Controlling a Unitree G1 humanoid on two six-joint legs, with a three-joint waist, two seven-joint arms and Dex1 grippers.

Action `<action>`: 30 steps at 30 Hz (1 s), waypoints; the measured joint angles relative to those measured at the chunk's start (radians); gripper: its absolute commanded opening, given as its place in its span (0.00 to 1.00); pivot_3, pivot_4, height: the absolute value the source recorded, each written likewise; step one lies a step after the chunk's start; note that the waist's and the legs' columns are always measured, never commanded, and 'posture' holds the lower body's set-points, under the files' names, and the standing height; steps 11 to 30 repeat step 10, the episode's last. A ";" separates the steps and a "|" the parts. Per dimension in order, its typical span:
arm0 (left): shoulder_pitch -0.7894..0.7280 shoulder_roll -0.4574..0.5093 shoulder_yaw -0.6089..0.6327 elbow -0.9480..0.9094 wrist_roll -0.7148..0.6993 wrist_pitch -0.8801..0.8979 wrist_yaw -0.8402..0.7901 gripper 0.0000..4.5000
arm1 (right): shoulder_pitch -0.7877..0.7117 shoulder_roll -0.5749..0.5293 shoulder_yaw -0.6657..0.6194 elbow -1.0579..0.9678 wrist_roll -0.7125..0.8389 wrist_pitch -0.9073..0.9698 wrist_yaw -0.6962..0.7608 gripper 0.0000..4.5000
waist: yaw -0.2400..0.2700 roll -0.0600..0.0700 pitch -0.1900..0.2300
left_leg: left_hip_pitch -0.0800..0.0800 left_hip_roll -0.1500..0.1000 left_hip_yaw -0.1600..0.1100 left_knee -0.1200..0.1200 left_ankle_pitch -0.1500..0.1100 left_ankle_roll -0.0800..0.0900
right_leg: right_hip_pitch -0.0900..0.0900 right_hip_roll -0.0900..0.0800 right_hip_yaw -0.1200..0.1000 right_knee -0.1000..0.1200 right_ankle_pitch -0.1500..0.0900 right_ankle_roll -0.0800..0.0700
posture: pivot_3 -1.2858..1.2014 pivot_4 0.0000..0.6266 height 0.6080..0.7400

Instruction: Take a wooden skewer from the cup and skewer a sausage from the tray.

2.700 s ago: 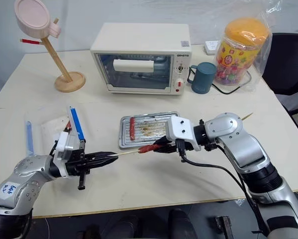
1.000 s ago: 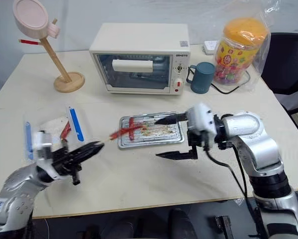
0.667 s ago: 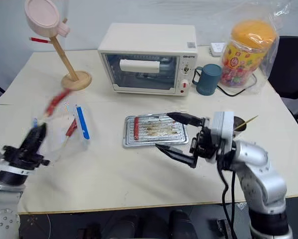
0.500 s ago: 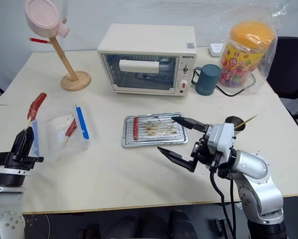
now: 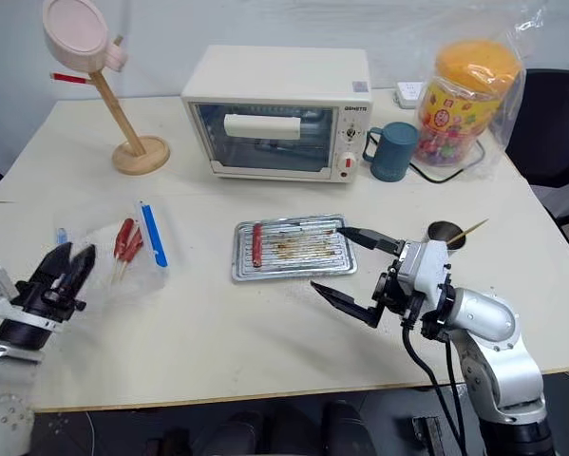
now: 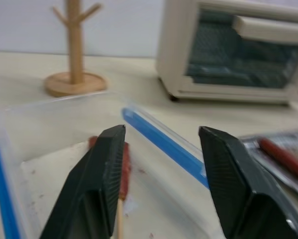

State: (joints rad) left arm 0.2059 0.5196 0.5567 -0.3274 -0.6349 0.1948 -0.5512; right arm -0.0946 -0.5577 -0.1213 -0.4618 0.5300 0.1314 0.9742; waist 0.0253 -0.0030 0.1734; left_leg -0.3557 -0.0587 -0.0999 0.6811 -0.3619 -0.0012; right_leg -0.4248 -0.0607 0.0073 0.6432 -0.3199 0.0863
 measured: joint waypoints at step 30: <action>0.200 0.167 -0.158 -0.058 0.233 -0.168 -0.287 0.56 | 0.125 -0.035 0.000 0.178 -0.053 -0.141 0.126 1.00 | 0.000 0.000 0.000 | 0.002 0.001 0.000 -0.003 0.000 0.000 | 0.003 0.000 0.000 -0.003 0.000 -0.001 | 0.52 0.24 1.00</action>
